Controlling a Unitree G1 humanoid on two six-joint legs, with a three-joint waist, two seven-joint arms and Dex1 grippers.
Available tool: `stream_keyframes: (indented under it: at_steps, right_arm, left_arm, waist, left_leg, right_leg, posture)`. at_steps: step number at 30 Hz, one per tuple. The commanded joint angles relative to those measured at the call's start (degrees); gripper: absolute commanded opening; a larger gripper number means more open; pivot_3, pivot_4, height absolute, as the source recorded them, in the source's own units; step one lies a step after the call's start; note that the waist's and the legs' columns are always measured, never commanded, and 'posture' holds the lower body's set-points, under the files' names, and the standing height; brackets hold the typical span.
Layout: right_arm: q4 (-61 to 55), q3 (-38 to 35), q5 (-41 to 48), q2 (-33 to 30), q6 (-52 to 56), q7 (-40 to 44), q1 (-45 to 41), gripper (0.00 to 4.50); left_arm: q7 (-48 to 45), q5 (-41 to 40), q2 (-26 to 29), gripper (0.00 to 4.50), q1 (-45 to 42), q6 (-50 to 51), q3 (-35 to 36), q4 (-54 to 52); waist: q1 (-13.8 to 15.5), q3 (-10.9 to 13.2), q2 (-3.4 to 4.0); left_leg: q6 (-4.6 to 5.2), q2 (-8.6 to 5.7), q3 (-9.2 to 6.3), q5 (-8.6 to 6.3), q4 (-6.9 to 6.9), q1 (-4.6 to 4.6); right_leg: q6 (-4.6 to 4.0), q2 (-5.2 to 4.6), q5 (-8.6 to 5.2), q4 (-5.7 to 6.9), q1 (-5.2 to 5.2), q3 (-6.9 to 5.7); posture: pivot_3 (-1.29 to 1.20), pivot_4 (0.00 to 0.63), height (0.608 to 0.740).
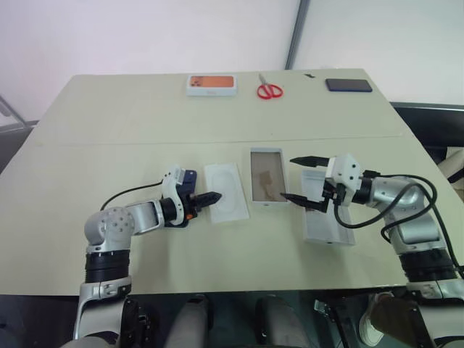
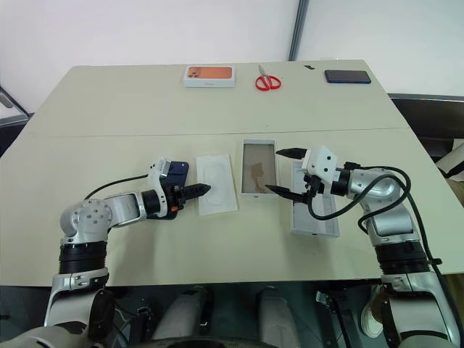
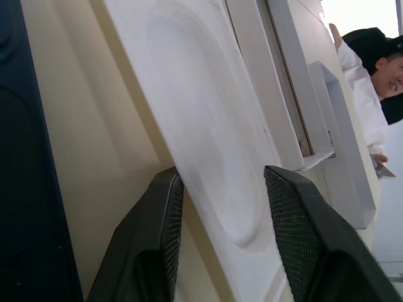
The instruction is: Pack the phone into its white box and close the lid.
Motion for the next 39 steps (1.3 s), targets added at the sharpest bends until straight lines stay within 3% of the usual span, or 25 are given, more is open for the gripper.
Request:
stream_keyframes:
  at_steps: [1, 2, 11, 18, 26, 29, 36, 39]
  right_arm:
    - [-1.18, -1.06, 0.36, -0.06, -0.67, -0.39, -0.62, 4.5]
    - [-1.16, -1.02, 0.34, -0.05, -0.69, -0.43, -0.63, 4.5]
    - [-0.66, 0.36, 0.05, 1.16, -0.56, -0.32, -0.79, 4.5]
    - [1.4, 6.76, -5.25, 1.75, 1.24, 0.57, -1.98, 4.5]
    - [5.34, 12.05, -8.86, 3.74, 6.02, 1.9, -6.77, 4.5]
    - [6.11, 12.22, -8.11, 4.11, 8.25, 2.88, -7.33, 3.7]
    - [5.78, 13.79, -9.8, 4.81, 9.68, 3.62, -7.52, 0.11]
    - [3.49, 13.9, -9.07, 4.84, 11.05, 4.25, -6.73, 0.04]
  left_arm:
    - [0.37, 0.07, 0.02, 0.38, -0.06, 0.53, 0.61, 0.34]
    - [0.24, 0.37, 0.27, 0.02, -0.1, 0.25, 0.32, 0.3]
    - [2.24, -3.69, -1.38, 0.02, -2.26, 3.02, 6.86, 2.62]
    - [5.8, -7.69, -2.09, 0.02, -7.3, 5.19, 14.79, 6.65]
    - [7.28, -9.42, -2.58, 0.02, -8.94, 6.64, 16.92, 6.6]
    - [8.08, -10.5, -3.48, 0.0, -8.79, 6.88, 17.77, 5.84]
    - [10.46, -11.41, -4.03, 0.0, -8.66, 6.13, 18.92, 5.48]
    - [10.79, -12.48, -3.74, 0.0, -9.53, 6.72, 19.65, 6.12]
  waist:
    - [0.02, -0.01, 0.01]
    - [0.03, -0.01, 0.01]
    - [-0.06, 0.0, 0.0]
    - [-0.03, 0.03, -0.05]
    - [-0.14, 0.03, -0.06]
    - [0.03, 0.04, -0.07]
    - [-0.07, 0.05, -0.09]
    - [-0.08, 0.05, -0.09]
  left_leg:
    - [0.0, 0.0, -0.01, 0.0, 0.0, 0.0]
    - [0.0, 0.0, 0.0, 0.0, 0.0, 0.02]
    - [0.0, 0.01, 0.0, 0.0, 0.0, 0.02]
    - [-0.01, -0.01, -0.01, 0.01, 0.0, -0.05]
    - [-0.08, -0.01, -0.03, 0.05, 0.0, -0.08]
    - [-0.1, -0.01, -0.03, 0.06, -0.01, -0.1]
    - [-0.11, -0.03, -0.05, 0.06, 0.02, -0.13]
    - [-0.11, -0.02, -0.04, 0.06, 0.01, -0.13]
  right_leg:
    - [0.0, 0.0, 0.0, 0.0, 0.0, -0.01]
    - [0.0, 0.0, 0.0, 0.0, 0.02, 0.0]
    - [0.0, 0.01, 0.0, 0.0, 0.01, 0.0]
    - [0.01, 0.01, 0.0, 0.0, -0.05, -0.01]
    - [0.01, 0.03, 0.0, 0.01, -0.1, -0.02]
    - [0.01, 0.02, 0.0, 0.0, -0.11, -0.03]
    - [0.01, 0.01, 0.0, 0.01, -0.13, -0.04]
    - [0.01, 0.05, 0.0, 0.01, -0.14, -0.04]
  posture:
    - [0.0, 0.15, 0.74]
    - [0.0, 0.15, 0.74]
    - [0.0, 0.15, 0.74]
    - [0.0, 0.15, 0.74]
    - [0.0, 0.15, 0.74]
    - [0.0, 0.15, 0.74]
    - [0.0, 0.15, 0.74]
    - [0.0, 0.15, 0.74]
